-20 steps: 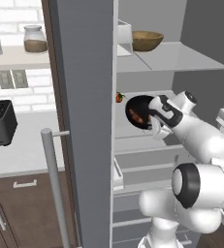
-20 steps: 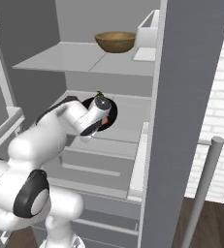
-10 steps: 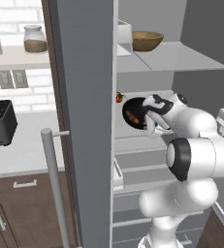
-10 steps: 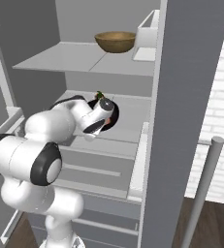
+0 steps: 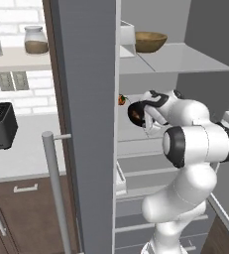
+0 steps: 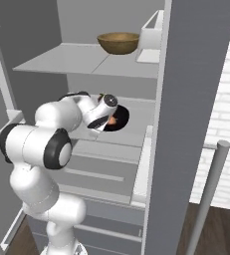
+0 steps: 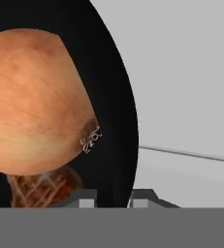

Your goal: Pick the chicken drumstick and onion from their plates and place them in the bowl. Then put the bowl in the fridge.

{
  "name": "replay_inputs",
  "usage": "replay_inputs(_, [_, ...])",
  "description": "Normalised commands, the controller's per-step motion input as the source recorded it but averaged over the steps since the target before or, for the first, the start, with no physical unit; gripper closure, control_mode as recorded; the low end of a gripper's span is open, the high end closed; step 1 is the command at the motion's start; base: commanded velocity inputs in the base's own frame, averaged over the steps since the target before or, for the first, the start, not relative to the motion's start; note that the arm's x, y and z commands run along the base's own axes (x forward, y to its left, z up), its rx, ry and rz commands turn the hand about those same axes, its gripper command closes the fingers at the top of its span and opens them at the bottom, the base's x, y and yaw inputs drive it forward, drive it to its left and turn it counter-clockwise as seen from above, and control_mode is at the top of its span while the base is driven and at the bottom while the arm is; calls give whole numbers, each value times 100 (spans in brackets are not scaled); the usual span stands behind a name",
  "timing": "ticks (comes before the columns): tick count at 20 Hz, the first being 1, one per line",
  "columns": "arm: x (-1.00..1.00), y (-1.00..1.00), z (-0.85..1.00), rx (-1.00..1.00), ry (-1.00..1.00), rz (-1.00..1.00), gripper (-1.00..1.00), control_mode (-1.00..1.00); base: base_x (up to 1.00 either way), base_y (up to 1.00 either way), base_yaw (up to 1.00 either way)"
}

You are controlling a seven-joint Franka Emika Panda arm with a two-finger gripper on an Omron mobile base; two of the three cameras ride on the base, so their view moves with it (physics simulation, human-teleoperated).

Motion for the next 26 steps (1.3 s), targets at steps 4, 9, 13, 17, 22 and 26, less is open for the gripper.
replay_inputs(4, [0,0,0,-1,-26,4,-100,-100,0,0,0])
replay_inputs(9, [-7,1,10,-3,-40,2,-100,-100,0,0,0])
replay_inputs(13, [-46,6,64,-2,-19,0,-100,-100,0,0,0])
replay_inputs(17, [-57,0,96,-2,0,-5,-100,-100,0,0,0])
replay_inputs(22, [-79,0,94,-1,4,-4,-100,-100,0,0,0])
replay_inputs(26, [-99,0,81,0,0,0,-100,-100,0,0,0])
